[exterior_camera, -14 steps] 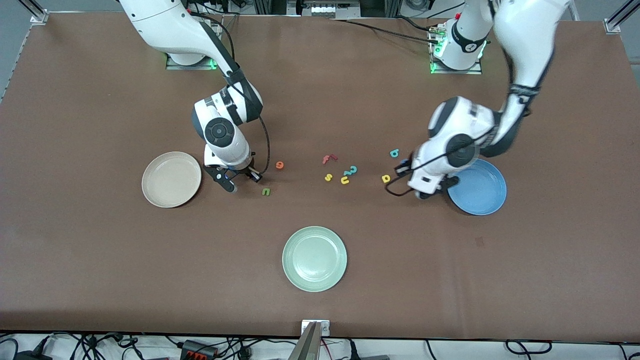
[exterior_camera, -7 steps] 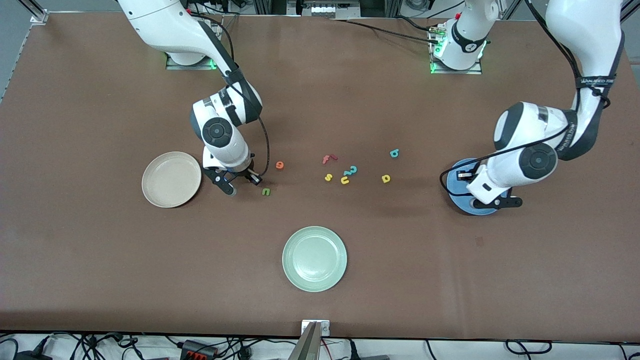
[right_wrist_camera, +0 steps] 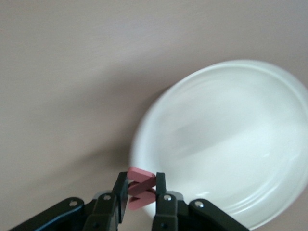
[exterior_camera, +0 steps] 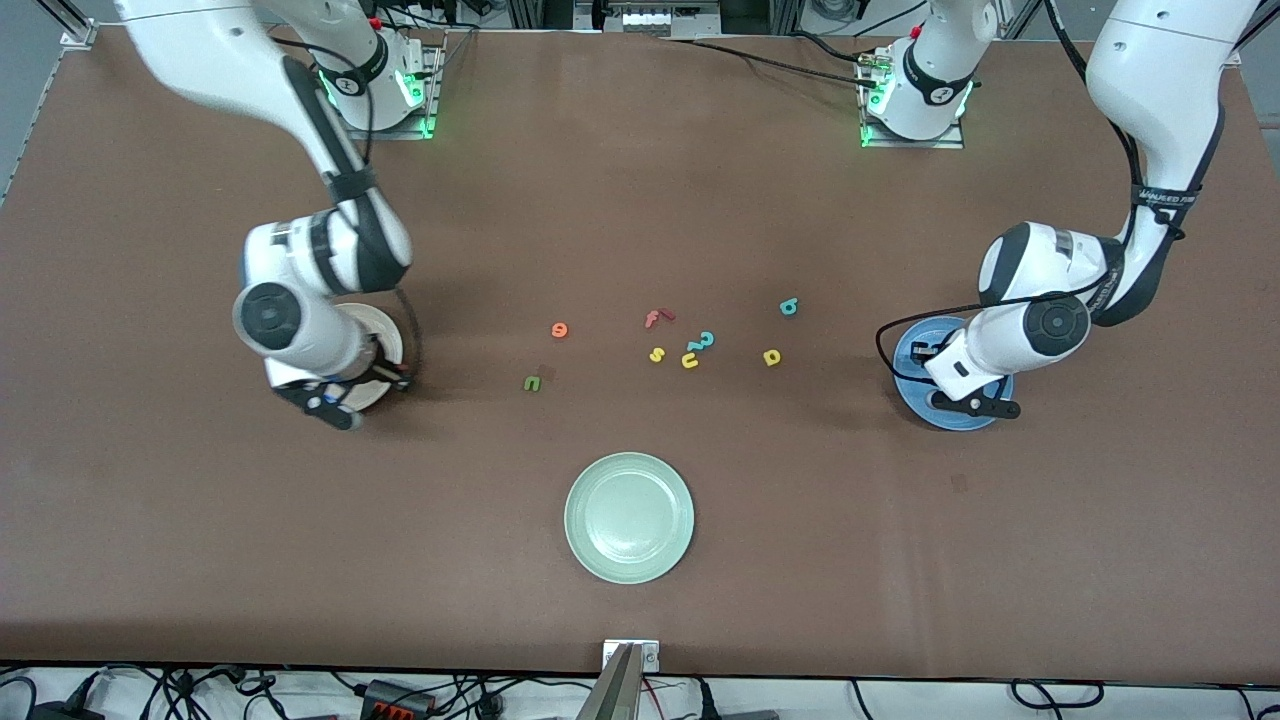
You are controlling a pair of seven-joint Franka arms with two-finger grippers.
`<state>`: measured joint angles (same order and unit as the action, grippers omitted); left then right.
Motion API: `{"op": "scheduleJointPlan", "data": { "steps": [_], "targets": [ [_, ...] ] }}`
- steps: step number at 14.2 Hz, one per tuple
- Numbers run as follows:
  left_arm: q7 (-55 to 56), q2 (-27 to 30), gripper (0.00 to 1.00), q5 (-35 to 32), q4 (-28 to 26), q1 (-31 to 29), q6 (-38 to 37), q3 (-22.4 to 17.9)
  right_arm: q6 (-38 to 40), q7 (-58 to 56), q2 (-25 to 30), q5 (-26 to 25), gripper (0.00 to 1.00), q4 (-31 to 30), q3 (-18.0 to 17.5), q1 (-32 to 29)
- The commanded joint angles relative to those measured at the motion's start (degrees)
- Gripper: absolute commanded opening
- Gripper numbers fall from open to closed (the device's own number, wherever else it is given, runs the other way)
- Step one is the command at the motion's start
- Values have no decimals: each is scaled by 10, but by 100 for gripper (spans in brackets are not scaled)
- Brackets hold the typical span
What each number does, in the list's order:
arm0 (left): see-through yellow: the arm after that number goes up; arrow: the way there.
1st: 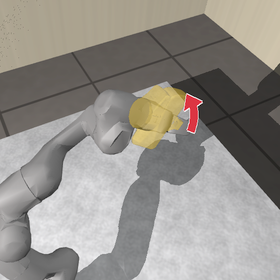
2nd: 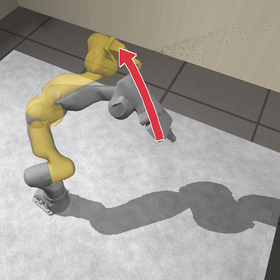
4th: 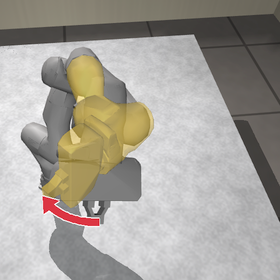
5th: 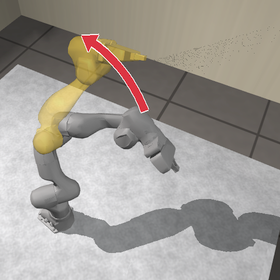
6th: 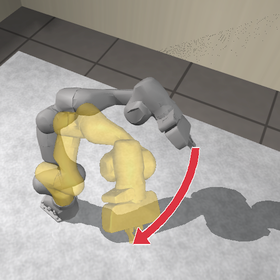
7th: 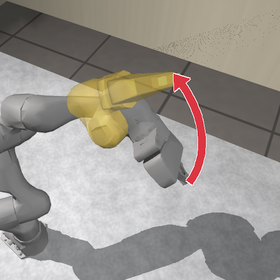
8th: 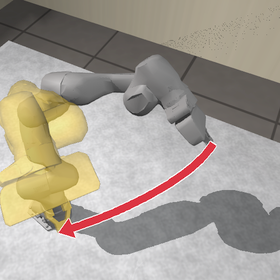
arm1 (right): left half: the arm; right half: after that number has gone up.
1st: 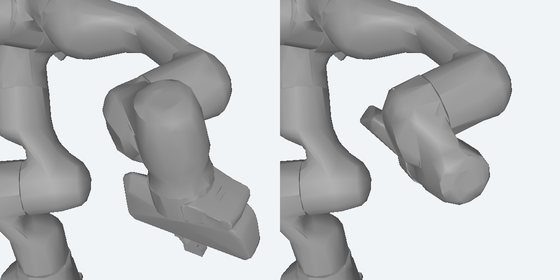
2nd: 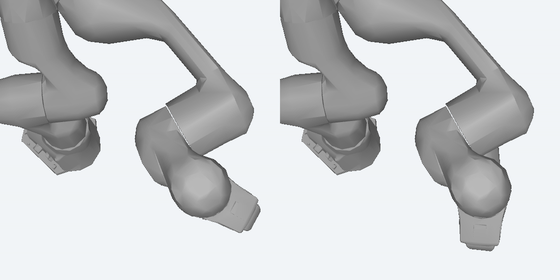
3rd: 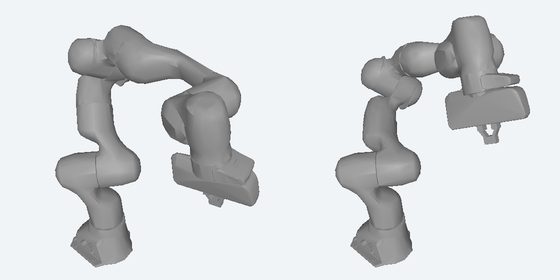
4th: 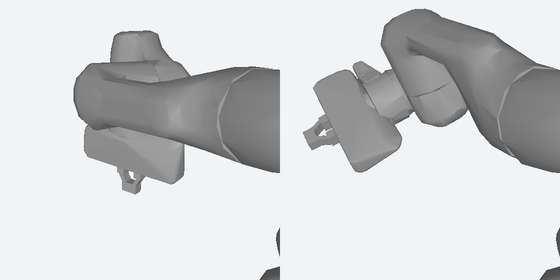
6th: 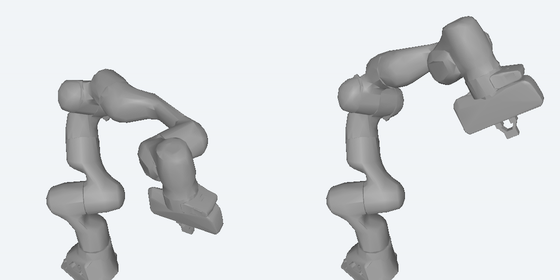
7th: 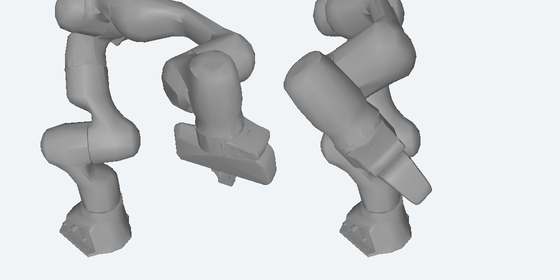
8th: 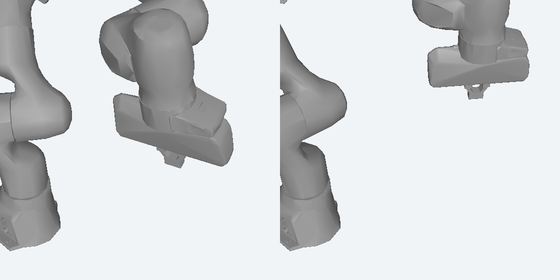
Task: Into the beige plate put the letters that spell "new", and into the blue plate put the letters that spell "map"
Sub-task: 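Put blue letter on blue plate while the right gripper puts w on beige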
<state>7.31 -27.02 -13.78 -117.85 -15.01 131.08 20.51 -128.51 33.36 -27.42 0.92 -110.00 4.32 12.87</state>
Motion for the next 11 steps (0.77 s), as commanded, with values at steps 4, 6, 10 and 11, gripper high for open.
{"op": "scheduleJointPlan", "data": {
  "steps": [4, 6, 10, 11],
  "targets": [
    [-2, 21, 100, -16, 51, -2, -62, 65, 32, -90, -8, 3, 12, -11, -10, -51],
    [7, 16, 100, -12, 68, 3, -84, 106, 23, -90, -18, 3, 18, -10, -10, -53],
    [53, -20, 100, -18, 81, 84, -34, 116, 24, -86, -19, 3, 100, 8, -12, -49],
    [53, -43, 100, -23, 81, 94, -8, 116, 25, -87, -18, 3, 100, 22, -15, -42]
  ]
}}
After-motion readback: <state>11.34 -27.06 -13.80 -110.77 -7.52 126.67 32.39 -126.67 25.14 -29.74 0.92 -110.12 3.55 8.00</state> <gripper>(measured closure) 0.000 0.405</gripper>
